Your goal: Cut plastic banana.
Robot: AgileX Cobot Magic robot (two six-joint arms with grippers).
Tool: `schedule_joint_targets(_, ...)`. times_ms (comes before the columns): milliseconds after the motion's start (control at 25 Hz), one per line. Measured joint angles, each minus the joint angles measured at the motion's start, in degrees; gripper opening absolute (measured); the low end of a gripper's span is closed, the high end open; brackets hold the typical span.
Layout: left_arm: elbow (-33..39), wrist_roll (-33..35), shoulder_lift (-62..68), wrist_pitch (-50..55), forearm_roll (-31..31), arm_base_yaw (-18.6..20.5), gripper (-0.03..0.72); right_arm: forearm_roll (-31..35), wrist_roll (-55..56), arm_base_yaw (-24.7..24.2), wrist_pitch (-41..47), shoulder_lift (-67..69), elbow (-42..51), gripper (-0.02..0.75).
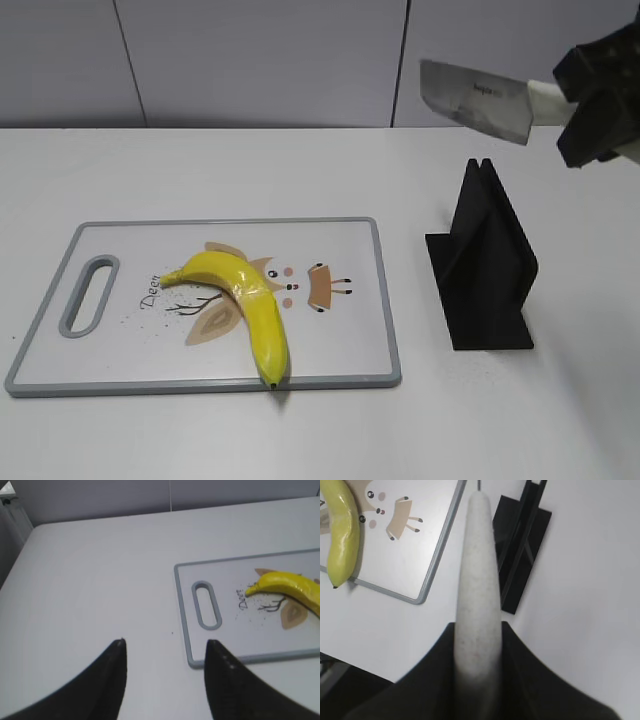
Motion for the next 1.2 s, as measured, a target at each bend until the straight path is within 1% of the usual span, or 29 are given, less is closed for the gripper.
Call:
schedule_joint_targets(120, -2.0, 0.0, 6.4, -6.7, 0.1, 0.0, 0.489, -0.3, -9.9, 0.0, -0.5, 1.2, -2.0, 0.191)
schedule_joint_targets(240, -4.3, 0.2, 15.0, -13.6, 0.2, 0.0, 0.489, 0.4, -20.4, 0.0, -2.9, 3.4, -2.8, 0.191)
schedule_joint_targets(320, -6.7, 2.5, 21.3, -16.4, -1.0, 0.0, 0.489, 1.9, -26.1, 0.0, -4.4, 5.2, -3.1, 0.191)
schedule_joint_targets(360, -7.9, 5.5, 24.8, -17.3, -2.8, 0.0, 0.489, 2.7, -29.0, 0.0, -5.1, 6.2, -3.3, 0.191)
schedule_joint_targets(480, -13.2, 17.1, 34.6, -17.8, -11.2, -0.1, 0.489, 5.2, -37.0, 0.0, -7.2, 8.9, -3.3, 0.191)
schedule_joint_targets(640, -20.8, 31.0, 46.1, -15.7, -22.1, -0.1, 0.492, 7.4, -43.3, 0.0, -8.7, 12.6, -4.0, 0.191)
schedule_joint_targets(720, -25.2, 36.5, 50.6, -13.4, -26.2, -1.1, 0.493, 7.8, -45.6, 0.0, -9.0, 14.3, -4.8, 0.191)
schedule_joint_targets(800, -29.4, 40.7, 55.1, -10.7, -27.8, -4.0, 0.494, 9.0, -48.1, 0.0, -9.0, 16.1, -5.9, 0.191)
schedule_joint_targets(880, -33.7, 42.4, 59.2, -8.1, -26.9, -7.9, 0.494, 11.5, -51.1, 0.0, -8.9, 17.6, -7.4, 0.191)
schedule_joint_targets(1000, -38.7, 43.3, 65.2, -4.5, -21.5, -14.3, 0.494, 16.5, -58.6, 0.0, -7.7, 20.0, -10.4, 0.191)
schedule_joint_targets(1080, -41.3, 45.1, 69.2, -2.2, -17.7, -18.8, 0.494, 18.7, -64.1, 0.0, -4.8, 22.0, -12.6, 0.191)
schedule_joint_targets(1200, -44.8, 49.3, 74.0, 0.9, -13.0, -24.2, 0.494, 19.9, -69.8, 0.0, -1.5, 24.6, -15.6, 0.191)
